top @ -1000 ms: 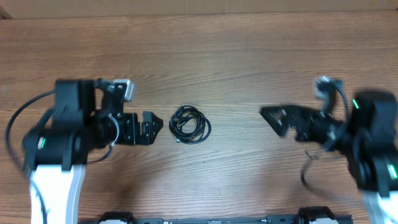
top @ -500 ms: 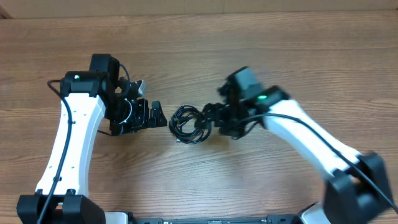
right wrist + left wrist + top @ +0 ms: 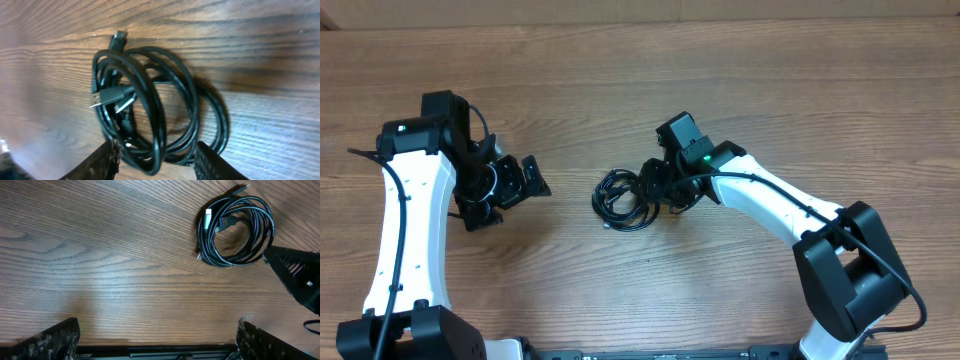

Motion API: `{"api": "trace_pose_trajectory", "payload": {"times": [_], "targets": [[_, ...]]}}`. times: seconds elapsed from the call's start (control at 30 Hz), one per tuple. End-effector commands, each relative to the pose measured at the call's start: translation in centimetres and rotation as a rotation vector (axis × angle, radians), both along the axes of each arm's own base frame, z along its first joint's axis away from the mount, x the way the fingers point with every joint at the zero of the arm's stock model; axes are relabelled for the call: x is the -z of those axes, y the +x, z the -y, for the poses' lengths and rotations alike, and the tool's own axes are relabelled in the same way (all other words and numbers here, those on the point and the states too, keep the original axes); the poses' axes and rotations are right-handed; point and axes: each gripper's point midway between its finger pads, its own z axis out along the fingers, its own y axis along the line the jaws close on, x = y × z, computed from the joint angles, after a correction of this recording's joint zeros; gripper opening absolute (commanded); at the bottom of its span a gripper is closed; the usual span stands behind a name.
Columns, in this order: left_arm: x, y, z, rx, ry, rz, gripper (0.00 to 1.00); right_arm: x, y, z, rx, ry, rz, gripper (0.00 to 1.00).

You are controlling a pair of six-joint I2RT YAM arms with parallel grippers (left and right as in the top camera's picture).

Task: Untangle cables

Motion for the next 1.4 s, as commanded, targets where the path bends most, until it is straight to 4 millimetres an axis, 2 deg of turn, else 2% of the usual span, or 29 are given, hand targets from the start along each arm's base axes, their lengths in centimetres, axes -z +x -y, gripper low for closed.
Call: {"api": "trace_pose_trajectory", "payload": {"times": [0.0,0.1,0.17,0.23,0.53,0.6,0.73,0.8,0.83,0.87,1.0,1.07,1.1,1.13,1.27,1.37], "targets": [[-0.4,0.3,-0.2,-0.011,0.012,0.012,1.00,0.2,0.9,-0.1,0.014,-0.029,0.037,0.45],[-0.4,0.2,-0.2,-0.011,0.011,0.011,0.99,0.1,0.3,-1.2,-0.014,-0.009,0.040,0.39],[-0.4,0.2,-0.2,-0.011,0.011,0.009,1.00,0.3,-0.1,-1.7,-0.030,-0.014,0.044,0.38],[-0.4,0.0,-0.1,-0.011,0.009,0.000,0.99,0.7,-0.5,-2.1,-0.040,-0.033,0.067,0.31],[-0.4,-0.4,-0.1,-0.011,0.007,-0.016,1.00,0.6,-0.1,-2.2,-0.037,-0.028,0.082,0.30],[-0.4,-0.5,0.0,-0.011,0.006,-0.022,0.99,0.9,-0.3,-1.9,-0.034,-0.041,0.078,0.25],[-0.4,-0.9,0.1,-0.010,0.001,-0.037,1.00,0.5,-0.7,-2.8,-0.062,0.012,0.061,0.04],[-0.4,-1.0,0.1,-0.010,0.000,-0.041,1.00,-0.9,-0.7,-4.4,-0.098,0.114,0.052,0.04],[-0.4,-1.1,0.3,-0.005,-0.001,-0.045,1.00,-2.5,-0.4,-5.4,-0.124,0.203,0.053,0.04],[-0.4,-1.1,0.3,-0.004,-0.002,-0.047,0.99,-3.3,-0.2,-5.8,-0.135,0.240,0.055,0.04],[-0.7,-1.4,1.6,0.048,-0.052,-0.042,1.00,-10.6,1.1,-7.1,-0.234,0.521,0.088,0.04],[-1.3,-1.1,3.3,0.134,-0.134,0.006,0.99,-15.7,1.2,-6.9,-0.313,0.666,0.125,0.04],[-1.4,-1.0,3.6,0.150,-0.153,0.019,0.99,-17.1,1.1,-6.8,-0.335,0.698,0.139,0.04],[-1.8,-0.8,4.3,0.165,-0.193,0.037,1.00,-20.5,0.7,-6.4,-0.376,0.755,0.178,0.04],[-2.6,-0.5,5.7,0.187,-0.282,0.076,1.00,-26.8,-0.8,-5.6,-0.412,0.809,0.293,0.04],[-2.8,-0.4,6.1,0.188,-0.306,0.084,0.99,-31.5,-1.7,-4.3,-0.410,0.838,0.391,0.04]]}}
